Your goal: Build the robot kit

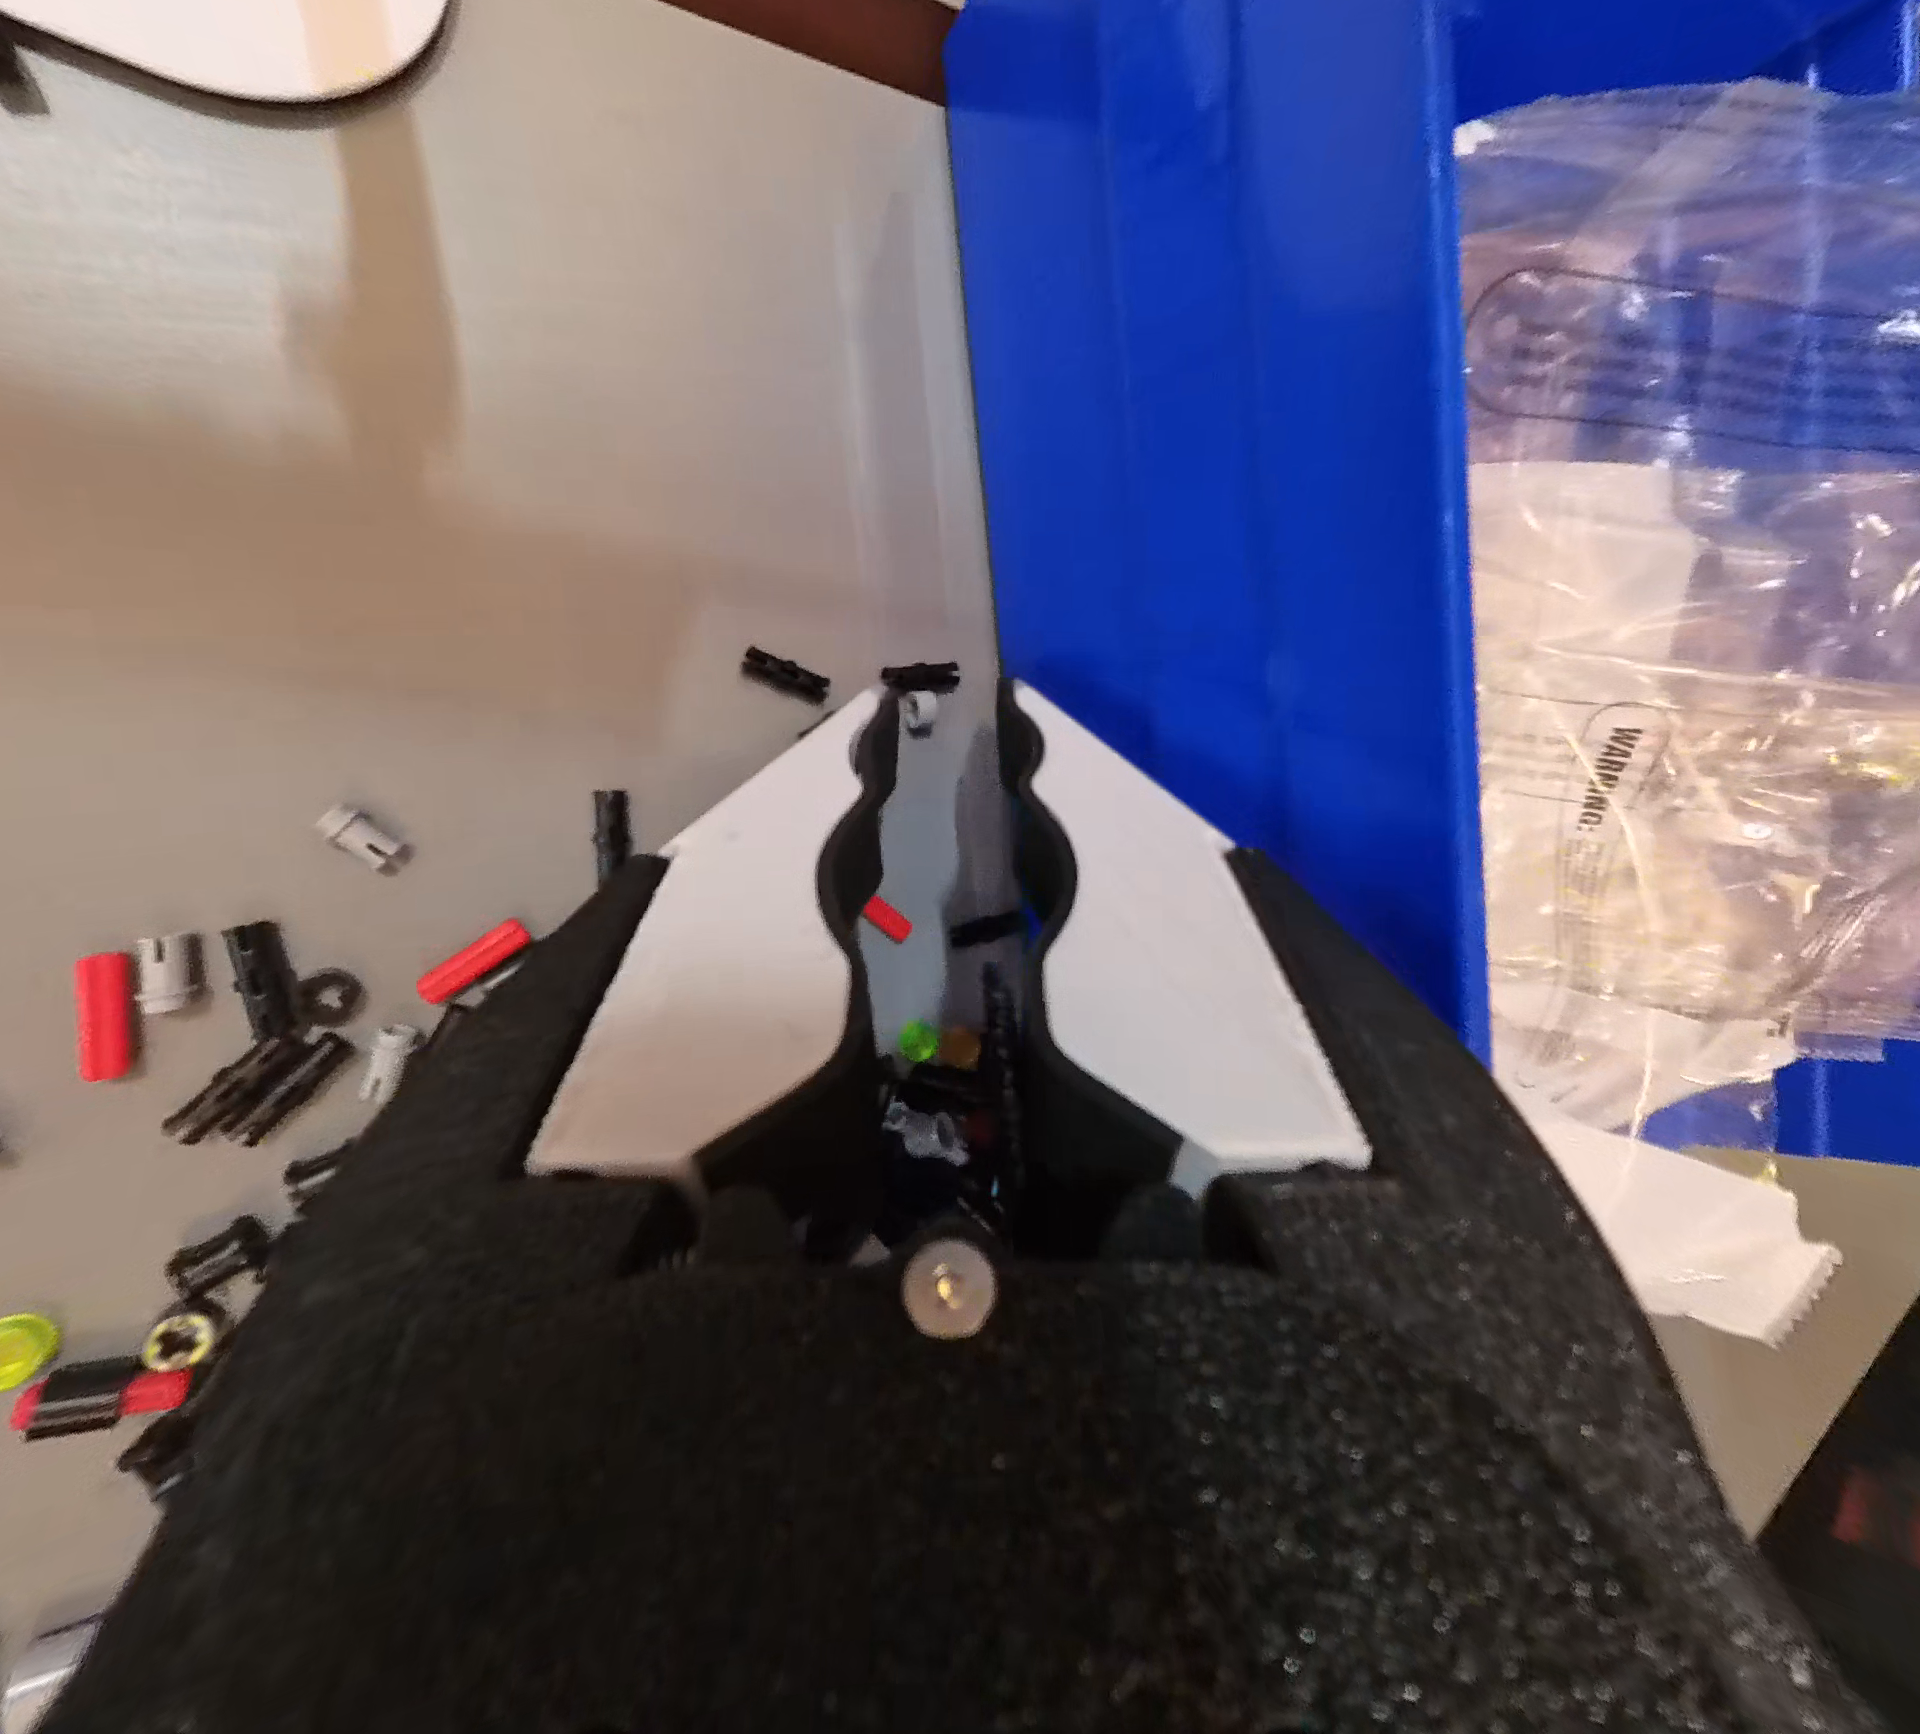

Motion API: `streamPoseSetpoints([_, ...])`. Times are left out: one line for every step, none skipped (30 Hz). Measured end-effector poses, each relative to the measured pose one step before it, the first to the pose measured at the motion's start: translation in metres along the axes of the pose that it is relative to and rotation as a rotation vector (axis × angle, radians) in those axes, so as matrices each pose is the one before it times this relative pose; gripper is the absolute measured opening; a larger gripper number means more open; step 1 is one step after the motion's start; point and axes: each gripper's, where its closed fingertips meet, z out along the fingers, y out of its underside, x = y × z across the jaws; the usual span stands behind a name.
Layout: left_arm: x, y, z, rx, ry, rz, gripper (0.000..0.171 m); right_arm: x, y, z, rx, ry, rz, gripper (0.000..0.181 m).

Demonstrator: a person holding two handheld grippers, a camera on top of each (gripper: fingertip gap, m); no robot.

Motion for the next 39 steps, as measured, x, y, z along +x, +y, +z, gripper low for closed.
streamPoseSetpoints([0.00002, -0.00002, -0.00002, 0.00031, -0.0002, 0.0005, 0.040, 0.00253, 0.00099, 0.00059, -0.0030, 0.0102, 0.0000, 0.018])
streamPoseSetpoints([-0.00001, -0.00012, -0.00004, 0.00027, -0.0001, -0.0001, 0.040, 0.00201, 0.00090, 0.00045, -0.0021, 0.0071, -0.0003, 0.019])
streamPoseSetpoints([0.00001, 0.00000, 0.00003, -0.00016, 0.0003, -0.0008, 0.040, 0.00027, 0.00050, 0.00043, -0.0002, -0.0047, 0.0044, 0.018])
streamPoseSetpoints([-0.00008, 0.00004, 0.00000, -0.00017, 0.0004, -0.0012, 0.040, -0.00104, 0.00046, 0.00063, -0.0009, -0.0125, 0.0087, 0.018])
streamPoseSetpoints([-0.00005, 0.00001, -0.00002, 0.00016, 0.0003, -0.0008, 0.040, -0.00154, 0.00097, 0.00122, -0.0065, -0.0133, 0.0036, 0.019])
streamPoseSetpoints([0.00000, -0.00001, 0.00000, 0.00006, 0.0000, 0.0001, 0.040, -0.00095, 0.00088, 0.00140, -0.0050, -0.0072, 0.0021, 0.018])
streamPoseSetpoints([0.00006, -0.00002, 0.00002, -0.00008, -0.0003, 0.0006, 0.040, 0.00028, -0.00101, 0.00010, 0.0085, -0.0008, 0.0036, 0.018])
streamPoseSetpoints([0.00004, 0.00000, 0.00001, -0.00026, -0.0003, 0.0006, 0.040, 0.00013, 0.00024, 0.00040, -0.0009, -0.0012, 0.0016, 0.019])
streamPoseSetpoints([0.00001, 0.00004, 0.00012, -0.00014, -0.0001, 0.0004, 0.040, 0.00005, -0.00012, 0.00009, 0.0013, -0.0037, 0.0020, 0.018])
streamPoseSetpoints([0.00008, 0.00003, -0.00004, -0.00003, 0.0000, 0.0001, 0.040, -0.00015, 0.00016, 0.00011, -0.0007, -0.0059, 0.0040, 0.018])
streamPoseSetpoints([0.00001, -0.00001, 0.00000, 0.00005, 0.0000, 0.0000, 0.040, -0.00056, 0.00044, -0.00008, -0.0021, -0.0101, 0.0071, 0.017])
streamPoseSetpoints([-0.00002, -0.00012, -0.00004, 0.00032, 0.0000, 0.0001, 0.040, -0.00232, 0.00060, 0.00018, -0.0023, -0.0206, 0.0054, 0.013])
streamPoseSetpoints([0.00007, -0.00001, -0.00002, 0.00024, 0.0000, 0.0003, 0.040, -0.00323, 0.00080, 0.00023, -0.0041, -0.0267, 0.0078, 0.004])
streamPoseSetpoints([-0.00002, 0.00002, -0.00001, -0.00013, 0.0000, 0.0002, 0.040, 0.00024, 0.00011, -0.00029, 0.0007, -0.0041, 0.0068, 0.004])
streamPoseSetpoints([0.00003, -0.00005, 0.00007, -0.00002, 0.0000, 0.0002, 0.040, 0.00029, 0.00070, -0.00031, -0.0041, -0.0018, -0.0027, 0.004])
streamPoseSetpoints([0.00003, 0.00005, -0.00009, 0.00024, -0.0001, 0.0001, 0.040, 0.00047, 0.00032, -0.00126, -0.0024, -0.0010, -0.0041, 0.004])
streamPoseSetpoints([-0.00007, -0.00003, 0.00004, 0.00003, 0.0001, -0.0002, 0.040, 0.00109, -0.00186, -0.00349, 0.0116, 0.0019, -0.0013, 0.004])
streamPoseSetpoints([0.00007, 0.00003, -0.00002, -0.00025, 0.0003, -0.0004, 0.040, 0.00113, -0.00408, -0.00597, 0.0238, -0.0005, 0.0000, 0.004])
streamPoseSetpoints([-0.00003, 0.00000, 0.00003, -0.00014, 0.0002, -0.0004, 0.040, -0.00008, -0.00581, -0.00807, 0.0311, -0.0090, 0.0016, 0.004])
streamPoseSetpoints([0.00001, -0.00004, 0.00009, -0.00027, 0.0002, -0.0003, 0.040, -0.00028, -0.00638, -0.00902, 0.0298, -0.0097, 0.0053, 0.004])
streamPoseSetpoints([-0.00007, 0.00014, 0.00009, -0.00075, 0.0004, -0.0005, 0.040, -0.00145, -0.00638, -0.00892, 0.0284, -0.0155, 0.0043, 0.004])
streamPoseSetpoints([0.00004, 0.00000, 0.00007, -0.00057, 0.0004, -0.0004, 0.040, -0.00157, -0.00576, -0.00795, 0.0253, -0.0123, 0.0021, 0.004])
streamPoseSetpoints([-0.00004, 0.00005, -0.00006, 0.00007, 0.0000, -0.0002, 0.040, -0.00163, -0.00337, -0.00605, 0.0121, -0.0110, 0.0012, 0.004])
streamPoseSetpoints([-0.00003, -0.00002, 0.00001, 0.00014, -0.0001, 0.0001, 0.040, -0.00791, -0.00157, -0.00440, 0.0030, -0.0557, 0.0127, 0.004])
streamPoseSetpoints([0.00008, 0.00001, 0.00000, -0.00035, -0.0001, 0.0005, 0.040, -0.01351, -0.00142, -0.00391, 0.0050, -0.0981, 0.0312, 0.004])
streamPoseSetpoints([0.00008, 0.00013, 0.00004, -0.00063, 0.0000, 0.0008, 0.040, -0.01355, -0.00193, -0.00374, 0.0142, -0.0989, 0.0385, 0.004])
streamPoseSetpoints([0.00004, -0.00001, 0.00001, -0.00020, -0.0003, 0.0008, 0.040, -0.01753, -0.00091, -0.00351, 0.0054, -0.1234, 0.0352, 0.004])
streamPoseSetpoints([-0.00004, -0.00002, 0.00001, 0.00018, -0.0002, 0.0001, 0.040, -0.02062, -0.00023, -0.00314, -0.0003, -0.1407, 0.0297, 0.004])
streamPoseSetpoints([0.00000, 0.00000, 0.00003, -0.00017, 0.0003, -0.0007, 0.040, -0.02024, -0.00029, -0.00252, 0.0019, -0.1321, 0.0242, 0.004])
streamPoseSetpoints([-0.00012, 0.00004, 0.00000, -0.00019, 0.0003, -0.0008, 0.040, -0.01859, -0.00013, -0.00170, 0.0024, -0.1210, 0.0239, 0.004])
streamPoseSetpoints([-0.00001, 0.00004, -0.00006, 0.00014, 0.0000, -0.0004, 0.040, -0.01617, 0.00142, -0.00068, -0.0072, -0.1043, 0.0154, 0.004])
streamPoseSetpoints([-0.00001, 0.00001, 0.00000, -0.00006, 0.0000, 0.0001, 0.040, -0.01586, 0.00279, 0.00018, -0.0152, -0.0972, -0.0079, 0.004])
streamPoseSetpoints([0.00009, 0.00008, 0.00007, -0.00028, -0.0001, 0.0006, 0.040, -0.01560, 0.00155, 0.00033, -0.0029, -0.0900, -0.0252, 0.004])
streamPoseSetpoints([0.00006, -0.00001, 0.00002, -0.00016, -0.0001, 0.0007, 0.040, -0.01000, 0.00197, 0.00151, -0.0058, -0.0529, -0.0191, 0.004])
streamPoseSetpoints([-0.00003, 0.00004, -0.00002, -0.00025, -0.0001, 0.0003, 0.040, -0.01256, 0.00379, 0.00214, -0.0192, -0.0704, -0.0174, 0.004])
streamPoseSetpoints([-0.00003, 0.00012, 0.00007, -0.00043, 0.0002, -0.0002, 0.040, -0.01843, 0.00421, 0.00263, -0.0190, -0.1037, -0.0298, 0.004])
streamPoseSetpoints([0.00000, 0.00002, 0.00002, -0.00032, 0.0004, -0.0004, 0.040, -0.01375, 0.00418, 0.00378, -0.0188, -0.0693, -0.0240, 0.004])
streamPoseSetpoints([-0.00002, -0.00002, 0.00004, -0.00002, 0.0003, -0.0004, 0.040, -0.01228, 0.00592, 0.00491, -0.0285, -0.0569, -0.0328, 0.004])
streamPoseSetpoints([-0.00002, 0.00003, -0.00005, 0.00021, 0.0001, -0.0001, 0.040, -0.00931, 0.01025, 0.00712, -0.0561, -0.0319, -0.0500, 0.004])
